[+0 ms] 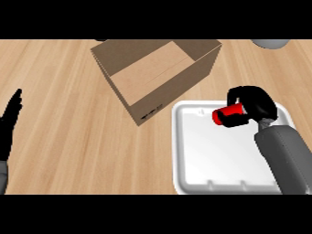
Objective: Pick the can from the tray and place it in the cardboard box
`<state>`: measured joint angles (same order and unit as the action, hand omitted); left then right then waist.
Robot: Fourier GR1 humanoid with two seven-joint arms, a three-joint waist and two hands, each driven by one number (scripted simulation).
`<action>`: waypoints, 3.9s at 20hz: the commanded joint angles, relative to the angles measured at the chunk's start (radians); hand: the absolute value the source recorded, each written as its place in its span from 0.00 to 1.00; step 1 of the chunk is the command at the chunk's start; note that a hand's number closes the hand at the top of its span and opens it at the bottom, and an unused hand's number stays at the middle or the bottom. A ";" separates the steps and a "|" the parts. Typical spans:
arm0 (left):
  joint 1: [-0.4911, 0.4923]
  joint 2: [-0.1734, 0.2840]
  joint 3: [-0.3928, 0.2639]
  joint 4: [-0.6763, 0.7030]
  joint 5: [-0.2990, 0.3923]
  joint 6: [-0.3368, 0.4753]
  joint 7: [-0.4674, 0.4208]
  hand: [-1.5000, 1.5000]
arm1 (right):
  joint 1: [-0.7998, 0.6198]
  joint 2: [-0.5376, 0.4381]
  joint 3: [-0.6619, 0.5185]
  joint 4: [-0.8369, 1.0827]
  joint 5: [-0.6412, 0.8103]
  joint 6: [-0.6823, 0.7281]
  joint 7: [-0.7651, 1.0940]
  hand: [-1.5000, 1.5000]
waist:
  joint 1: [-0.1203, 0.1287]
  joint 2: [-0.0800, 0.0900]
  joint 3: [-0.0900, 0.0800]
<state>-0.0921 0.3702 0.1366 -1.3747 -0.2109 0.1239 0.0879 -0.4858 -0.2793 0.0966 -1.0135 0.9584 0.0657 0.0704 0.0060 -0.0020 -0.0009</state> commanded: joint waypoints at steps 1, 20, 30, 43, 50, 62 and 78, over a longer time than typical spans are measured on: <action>-0.007 0.011 0.024 0.026 0.000 -0.010 -0.027 0.50 | 0.012 -0.054 -0.038 0.004 0.040 -0.096 -0.020 1.00 | -0.004 0.003 0.001; -0.033 0.018 0.045 0.018 -0.008 -0.046 0.010 0.50 | -0.236 0.069 -0.052 -0.295 -0.037 -0.021 0.050 1.00 | 0.004 0.003 0.001; -0.065 -0.044 0.008 0.090 -0.064 0.007 -0.050 0.50 | -0.585 0.236 -0.174 0.095 -0.089 -0.156 0.124 1.00 | 0.017 0.011 0.000; -0.108 -0.015 0.019 0.061 -0.033 -0.057 -0.020 0.50 | -0.855 0.254 -0.314 0.639 -0.118 -0.350 0.044 1.00 | 0.064 0.030 0.000; -0.103 -0.059 -0.020 0.052 -0.064 -0.027 -0.035 0.50 | -0.865 0.264 -0.353 0.768 -0.114 -0.431 0.134 0.00 | 0.100 0.046 0.000; -0.109 -0.048 -0.014 0.050 -0.046 -0.060 -0.031 0.50 | -0.851 0.278 -0.453 0.768 -0.208 -0.555 -0.053 0.00 | 0.116 0.049 0.002; -0.069 -0.020 0.040 0.082 -0.034 -0.056 -0.063 0.50 | -0.758 0.095 -0.696 0.726 -0.468 -0.489 -0.399 0.00 | 0.054 0.028 0.001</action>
<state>-0.1839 0.3369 0.1572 -1.3115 -0.2587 0.0805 0.0526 -1.2732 -0.1394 -0.5612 -0.3019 0.5285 -0.4380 -0.2772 0.0695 0.0293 0.0012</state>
